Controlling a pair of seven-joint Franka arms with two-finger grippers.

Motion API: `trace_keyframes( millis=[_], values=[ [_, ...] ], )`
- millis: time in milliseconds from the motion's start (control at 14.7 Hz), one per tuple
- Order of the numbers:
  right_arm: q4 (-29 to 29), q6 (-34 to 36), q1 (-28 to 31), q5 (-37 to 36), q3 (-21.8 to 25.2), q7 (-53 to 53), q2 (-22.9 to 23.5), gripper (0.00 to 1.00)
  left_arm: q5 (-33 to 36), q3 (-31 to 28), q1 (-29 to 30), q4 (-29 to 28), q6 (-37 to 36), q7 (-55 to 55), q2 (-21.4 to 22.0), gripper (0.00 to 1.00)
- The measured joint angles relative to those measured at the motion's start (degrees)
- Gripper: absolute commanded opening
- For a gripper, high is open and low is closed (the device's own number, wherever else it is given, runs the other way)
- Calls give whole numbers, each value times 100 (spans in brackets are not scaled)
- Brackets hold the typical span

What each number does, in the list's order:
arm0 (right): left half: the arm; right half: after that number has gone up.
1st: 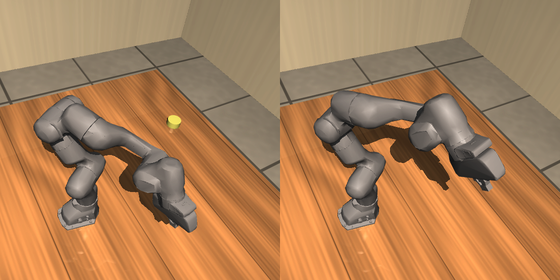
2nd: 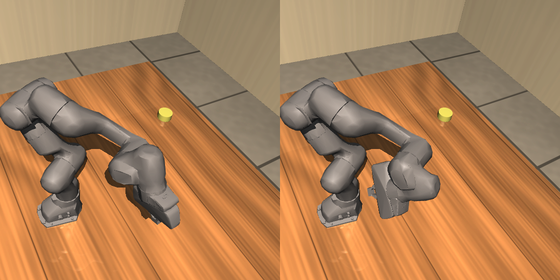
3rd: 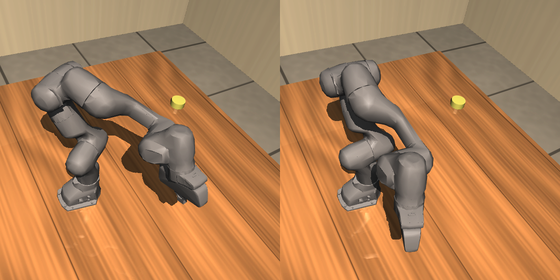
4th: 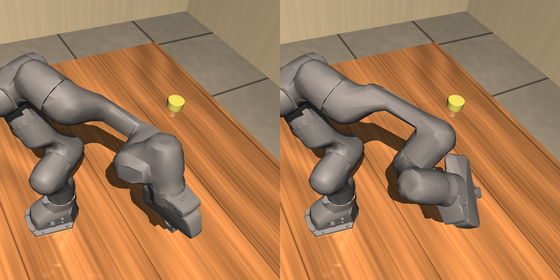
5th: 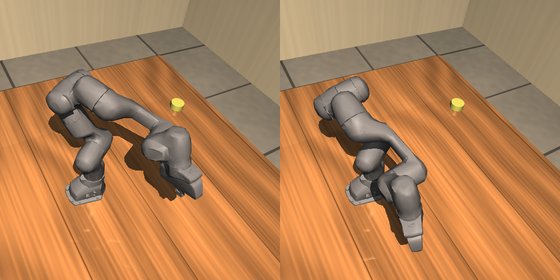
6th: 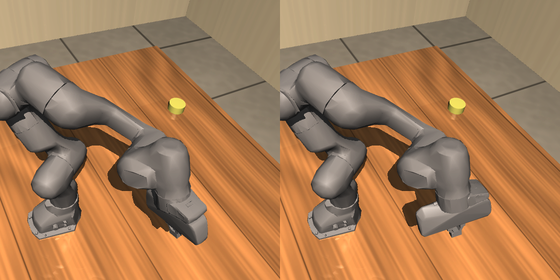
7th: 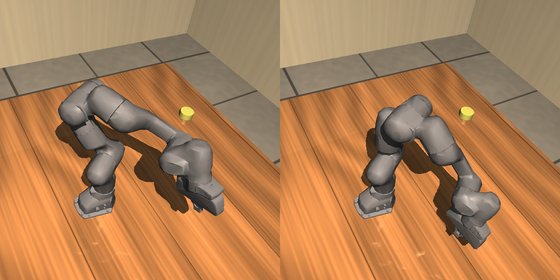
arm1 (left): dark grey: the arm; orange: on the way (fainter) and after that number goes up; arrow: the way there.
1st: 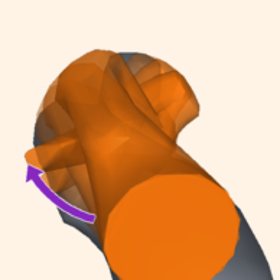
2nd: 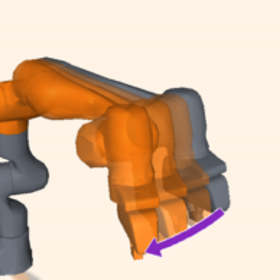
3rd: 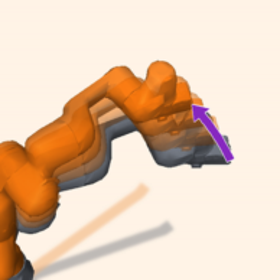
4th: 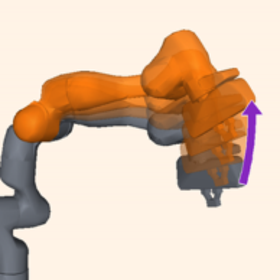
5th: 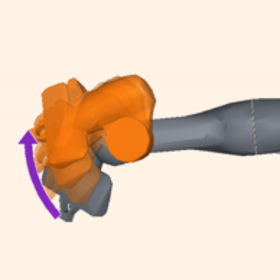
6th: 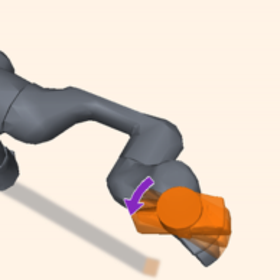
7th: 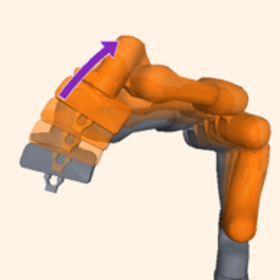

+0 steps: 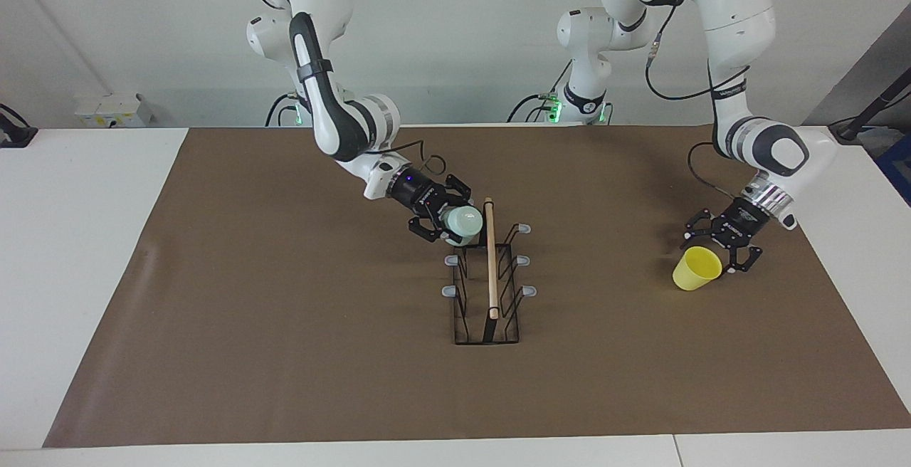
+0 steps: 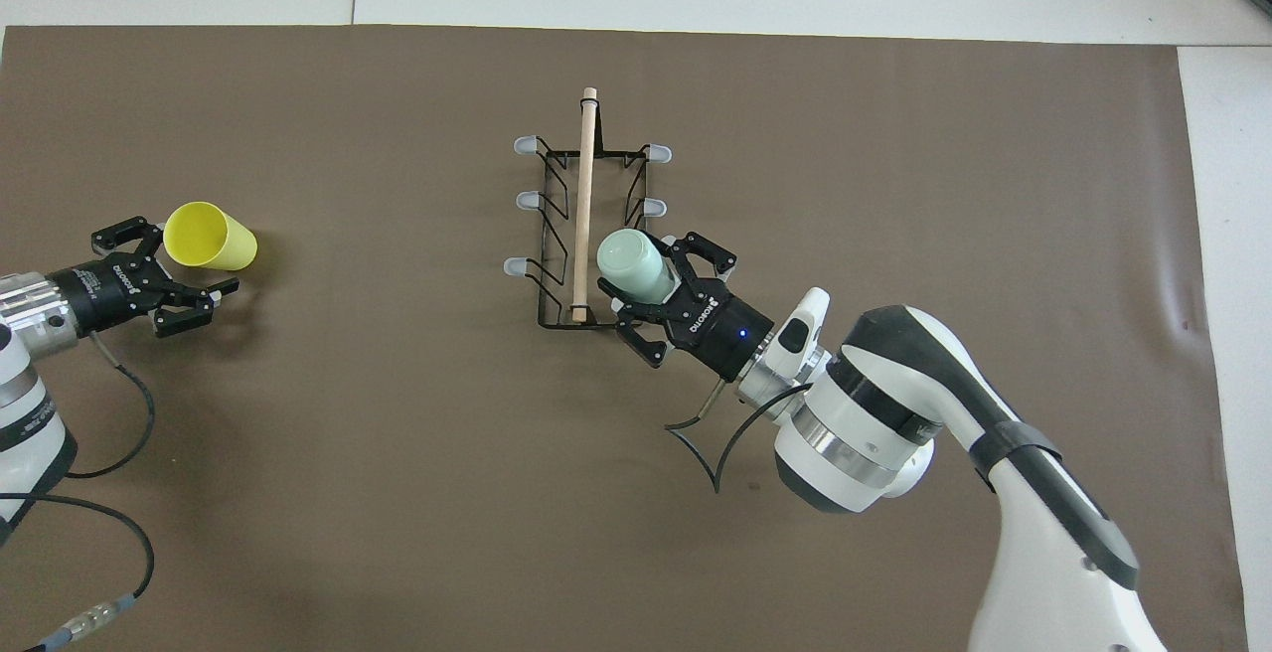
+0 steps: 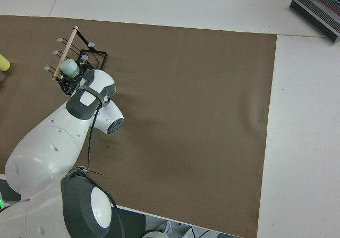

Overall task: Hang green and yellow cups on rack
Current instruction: 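Lower the green cup onto a rack peg while the left gripper grasps the yellow cup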

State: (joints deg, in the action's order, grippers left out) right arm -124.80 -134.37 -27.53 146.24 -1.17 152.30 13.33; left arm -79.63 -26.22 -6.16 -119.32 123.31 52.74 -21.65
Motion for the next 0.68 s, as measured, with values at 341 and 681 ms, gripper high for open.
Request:
trace_keyframes(
  millis=[341,681],
  values=[
    [3,-85,2,0,2,53,30,100,-510,42,-286,-23,657,3,-1,100],
    [97,-1095,12,1,5,41,-390,100,-719,265,-414,-26,1105,7,-4,100]
  ],
)
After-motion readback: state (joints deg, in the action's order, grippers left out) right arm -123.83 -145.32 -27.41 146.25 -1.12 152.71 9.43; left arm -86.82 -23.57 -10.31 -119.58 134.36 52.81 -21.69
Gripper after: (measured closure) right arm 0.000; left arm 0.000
